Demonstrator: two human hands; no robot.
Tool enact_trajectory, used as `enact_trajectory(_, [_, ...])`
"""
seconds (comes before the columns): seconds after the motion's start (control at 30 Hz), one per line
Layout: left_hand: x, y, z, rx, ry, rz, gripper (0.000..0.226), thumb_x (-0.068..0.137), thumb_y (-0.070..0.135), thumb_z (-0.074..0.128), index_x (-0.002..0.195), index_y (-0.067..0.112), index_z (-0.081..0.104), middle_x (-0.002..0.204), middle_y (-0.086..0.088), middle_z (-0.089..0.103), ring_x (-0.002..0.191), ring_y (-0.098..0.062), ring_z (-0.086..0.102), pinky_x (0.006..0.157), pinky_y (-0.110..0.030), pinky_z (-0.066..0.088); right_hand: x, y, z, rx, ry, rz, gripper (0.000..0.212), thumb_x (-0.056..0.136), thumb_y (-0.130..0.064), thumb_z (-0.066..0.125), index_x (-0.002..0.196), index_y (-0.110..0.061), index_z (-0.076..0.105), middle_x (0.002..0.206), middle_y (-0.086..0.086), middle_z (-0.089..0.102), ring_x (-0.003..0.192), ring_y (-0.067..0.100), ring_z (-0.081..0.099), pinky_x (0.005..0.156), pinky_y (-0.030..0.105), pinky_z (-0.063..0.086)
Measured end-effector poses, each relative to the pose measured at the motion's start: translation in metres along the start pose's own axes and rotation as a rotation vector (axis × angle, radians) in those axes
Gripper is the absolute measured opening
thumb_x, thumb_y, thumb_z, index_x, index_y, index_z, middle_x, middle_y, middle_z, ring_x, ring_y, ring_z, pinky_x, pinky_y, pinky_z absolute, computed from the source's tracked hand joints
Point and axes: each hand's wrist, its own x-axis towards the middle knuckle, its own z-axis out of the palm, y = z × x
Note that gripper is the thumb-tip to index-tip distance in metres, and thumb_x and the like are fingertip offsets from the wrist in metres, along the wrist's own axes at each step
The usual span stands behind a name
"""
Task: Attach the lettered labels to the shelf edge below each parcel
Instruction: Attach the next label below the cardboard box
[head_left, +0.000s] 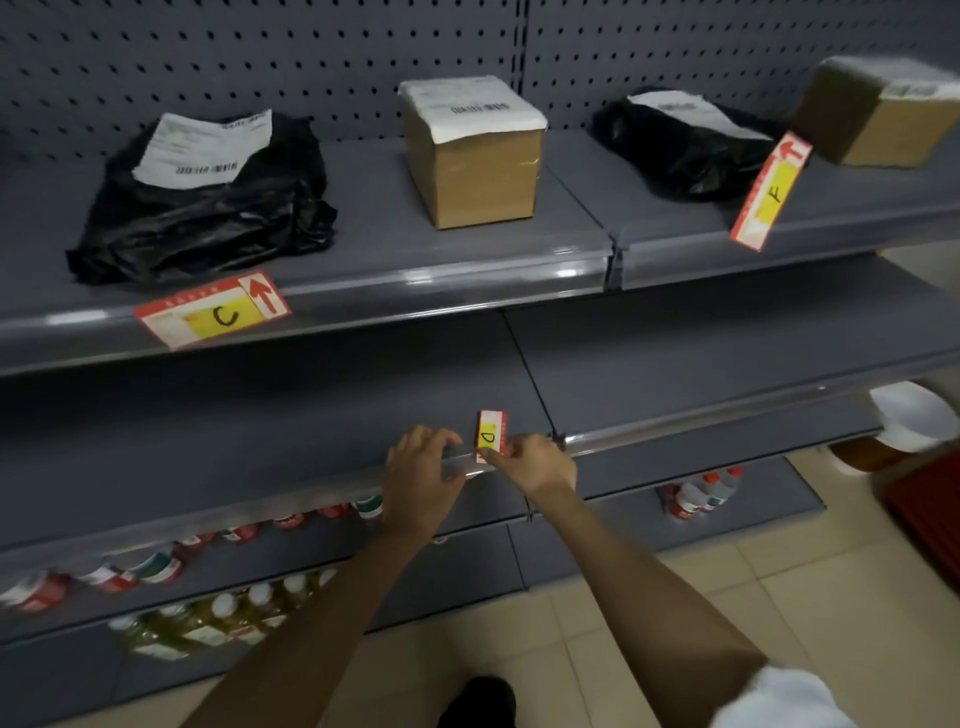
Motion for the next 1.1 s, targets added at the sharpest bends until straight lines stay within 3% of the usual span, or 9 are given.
enact_trajectory(0.2, [-0.003, 0.016, -0.024, 0.001, -0.008, 0.057, 0.028, 0.072, 0.016, 0.071, 0.098, 0.019, 0.061, 0.099, -0.007, 0.057, 0.094, -0.027, 0.053, 0.081, -0.039, 0.041, -0.011, -0.013, -0.021, 0.106, -0.005, -0.034, 0.02, 0.078, -0.034, 0.069, 0.092, -0.019, 0.066, 0.097, 0.008, 0.072, 0.093, 0.028, 0.065, 0.072, 0.029, 0.045])
enact_trajectory(0.33, [-0.013, 0.043, -0.057, -0.008, 0.023, 0.064, 0.029, 0.072, 0.018, 0.072, 0.099, 0.02, 0.061, 0.1, -0.005, 0.058, 0.096, -0.024, 0.053, 0.081, -0.035, 0.037, -0.038, -0.018, -0.066, 0.091, -0.012, -0.08, 0.017, 0.076, -0.03, 0.073, 0.083, -0.018, 0.064, 0.091, 0.006, 0.072, 0.088, 0.026, 0.065, 0.072, 0.029, 0.047])
enact_trajectory(0.57, [-0.026, 0.083, -0.115, -0.003, 0.108, 0.135, 0.026, 0.075, 0.022, 0.069, 0.098, 0.026, 0.058, 0.101, 0.001, 0.057, 0.098, -0.02, 0.051, 0.081, -0.031, 0.035, -0.091, -0.025, -0.142, 0.025, 0.046, -0.253, 0.012, 0.08, -0.027, 0.069, 0.092, -0.025, 0.067, 0.092, 0.0, 0.072, 0.086, 0.019, 0.065, 0.069, 0.027, 0.047])
enact_trajectory(0.87, [-0.007, 0.116, -0.166, 0.114, 0.316, 0.244, 0.033, 0.073, 0.019, 0.073, 0.102, 0.021, 0.058, 0.1, -0.003, 0.058, 0.096, -0.023, 0.053, 0.084, -0.035, 0.04, -0.122, -0.064, -0.219, 0.041, 0.322, -0.507, 0.015, 0.086, -0.031, 0.062, 0.094, -0.019, 0.067, 0.09, -0.001, 0.062, 0.08, 0.016, 0.059, 0.069, 0.031, 0.045])
enact_trajectory(1.1, [0.037, 0.131, -0.173, 0.252, 0.286, 0.235, 0.038, 0.072, 0.017, 0.075, 0.106, 0.019, 0.058, 0.102, -0.006, 0.057, 0.098, -0.026, 0.052, 0.084, -0.036, 0.04, -0.104, -0.108, -0.257, -0.084, 0.45, -0.614, 0.013, 0.092, -0.026, 0.056, 0.098, -0.016, 0.062, 0.094, 0.005, 0.063, 0.081, 0.025, 0.059, 0.069, 0.03, 0.036])
